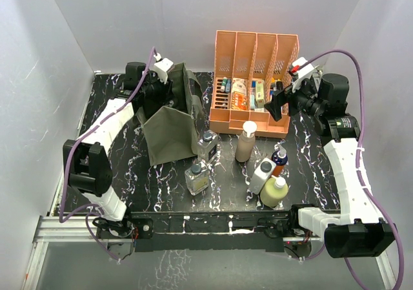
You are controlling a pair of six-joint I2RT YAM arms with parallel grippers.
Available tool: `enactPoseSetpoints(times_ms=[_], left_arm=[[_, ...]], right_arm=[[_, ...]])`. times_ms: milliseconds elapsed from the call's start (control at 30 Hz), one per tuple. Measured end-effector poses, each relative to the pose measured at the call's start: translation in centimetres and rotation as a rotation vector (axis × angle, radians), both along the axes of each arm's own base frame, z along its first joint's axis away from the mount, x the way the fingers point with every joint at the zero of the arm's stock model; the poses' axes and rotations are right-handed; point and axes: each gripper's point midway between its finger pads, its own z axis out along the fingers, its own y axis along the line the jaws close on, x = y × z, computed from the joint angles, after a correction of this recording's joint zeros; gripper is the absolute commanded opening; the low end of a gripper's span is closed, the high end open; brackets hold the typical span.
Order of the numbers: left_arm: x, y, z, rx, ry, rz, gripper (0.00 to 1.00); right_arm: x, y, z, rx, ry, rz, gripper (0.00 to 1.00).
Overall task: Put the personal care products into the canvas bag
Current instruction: Place the care product in the canvas bag.
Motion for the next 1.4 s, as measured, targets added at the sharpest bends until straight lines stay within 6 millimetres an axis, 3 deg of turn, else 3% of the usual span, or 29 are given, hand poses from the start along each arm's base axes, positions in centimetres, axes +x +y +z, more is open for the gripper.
enactPoseSetpoints(times_ms=[700,867,1000,1300,1400], left_arm=[[0.8,0.1,-5.1,0.035,0.032,0.06,0.0],[1.1,0.0,-5.1,0.033,0.019,0.059,0.01],[1.1,-0.1,-5.1,0.037,0.015,0.049,0.14],[1.1,-0.3,-4.7,0.031,0.012,0.029,0.68],[1.3,-0.6,-3.4,0.015,-0.008,0.026,0.78]], right_arm=[[-0.2,0.0,-0.2,0.0,0.002,0.0,0.99],[-0.2,0.0,-0.6,-0.001,0.009,0.0,0.99],[-0.3,0.0,-1.0,-0.001,0.02,-0.001,0.99],[-0.2,-0.1,-1.5,-0.004,0.031,-0.008,0.99],[-0.2,-0.1,-1.5,-0.004,0.032,-0.008,0.99]])
